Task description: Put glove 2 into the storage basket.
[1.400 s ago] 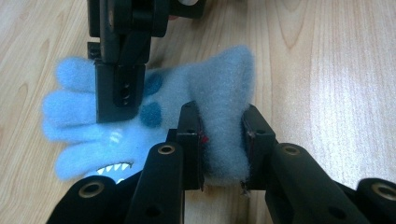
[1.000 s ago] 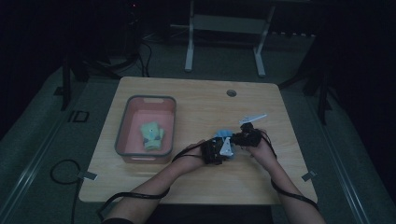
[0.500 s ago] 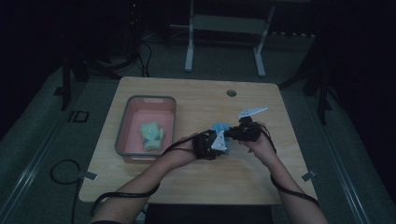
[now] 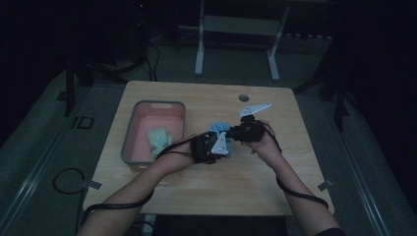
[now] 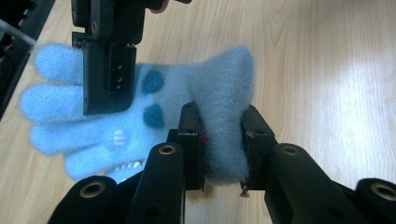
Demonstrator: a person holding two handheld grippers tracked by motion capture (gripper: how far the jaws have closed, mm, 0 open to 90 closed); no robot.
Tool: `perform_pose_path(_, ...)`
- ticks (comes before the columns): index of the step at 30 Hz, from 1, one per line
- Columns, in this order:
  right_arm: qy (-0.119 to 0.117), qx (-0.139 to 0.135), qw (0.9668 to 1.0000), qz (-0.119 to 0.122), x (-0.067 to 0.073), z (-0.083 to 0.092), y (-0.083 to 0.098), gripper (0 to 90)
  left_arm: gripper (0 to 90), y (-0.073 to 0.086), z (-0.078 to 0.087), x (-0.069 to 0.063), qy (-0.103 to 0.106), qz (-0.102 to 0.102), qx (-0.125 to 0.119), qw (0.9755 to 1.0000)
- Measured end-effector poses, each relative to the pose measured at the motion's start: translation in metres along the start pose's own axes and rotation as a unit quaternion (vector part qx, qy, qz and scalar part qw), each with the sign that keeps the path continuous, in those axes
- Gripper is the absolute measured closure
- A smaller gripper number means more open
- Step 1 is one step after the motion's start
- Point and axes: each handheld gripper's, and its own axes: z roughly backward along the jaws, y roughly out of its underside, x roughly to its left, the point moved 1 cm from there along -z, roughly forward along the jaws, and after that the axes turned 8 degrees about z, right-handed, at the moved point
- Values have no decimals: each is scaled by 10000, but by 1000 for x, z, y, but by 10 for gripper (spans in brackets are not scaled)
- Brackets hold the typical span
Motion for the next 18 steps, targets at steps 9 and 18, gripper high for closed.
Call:
perform_pose_path(9, -81, -15, 9999, 130, 12, -14, -28, 773, 747, 12, 22, 6, -208, 67, 94, 9997)
perform_pose_path(18, -171, -73, 9997, 180, 21, -33, -49, 774, 747, 31, 40, 14, -344, 167, 185, 9991)
